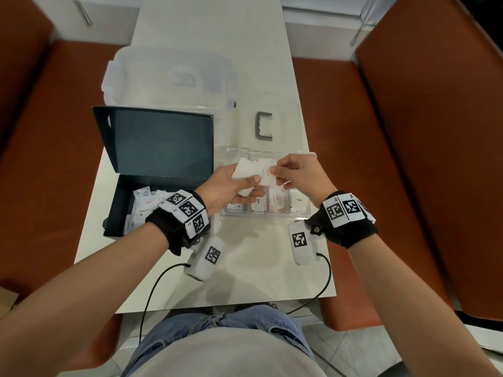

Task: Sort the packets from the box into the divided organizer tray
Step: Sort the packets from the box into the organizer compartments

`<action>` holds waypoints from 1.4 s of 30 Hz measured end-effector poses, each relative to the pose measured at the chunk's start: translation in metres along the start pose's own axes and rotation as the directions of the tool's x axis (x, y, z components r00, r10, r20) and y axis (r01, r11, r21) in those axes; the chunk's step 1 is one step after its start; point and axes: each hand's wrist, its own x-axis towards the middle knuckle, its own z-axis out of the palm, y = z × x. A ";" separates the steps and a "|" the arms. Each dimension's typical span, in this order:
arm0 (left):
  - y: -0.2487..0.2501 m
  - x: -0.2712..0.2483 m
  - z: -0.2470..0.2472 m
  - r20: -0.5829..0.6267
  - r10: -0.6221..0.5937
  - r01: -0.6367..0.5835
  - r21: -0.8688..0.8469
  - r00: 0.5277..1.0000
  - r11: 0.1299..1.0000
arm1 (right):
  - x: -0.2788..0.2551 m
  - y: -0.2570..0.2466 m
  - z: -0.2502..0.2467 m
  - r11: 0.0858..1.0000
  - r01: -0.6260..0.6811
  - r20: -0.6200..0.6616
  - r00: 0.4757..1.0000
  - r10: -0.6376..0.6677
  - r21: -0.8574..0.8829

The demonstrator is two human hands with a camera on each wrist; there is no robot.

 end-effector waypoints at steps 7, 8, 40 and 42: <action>0.002 0.004 0.002 -0.105 0.019 -0.024 -0.049 0.994 0.998 | -0.003 0.003 0.007 0.986 -0.083 0.039 0.996 0.078 0.147; 0.001 0.004 0.002 -0.105 0.015 -0.019 -0.040 0.994 0.999 | -0.004 0.003 0.007 0.985 -0.082 0.036 0.996 0.077 0.154; -0.014 0.003 -0.008 -0.230 -0.031 0.031 -0.004 0.973 1.000 | 0.040 0.068 0.003 0.889 -0.223 -0.106 0.975 0.197 -0.400; -0.015 0.003 -0.008 -0.225 -0.032 0.031 -0.007 0.974 0.999 | 0.039 0.068 0.005 0.884 -0.222 -0.102 0.975 0.198 -0.411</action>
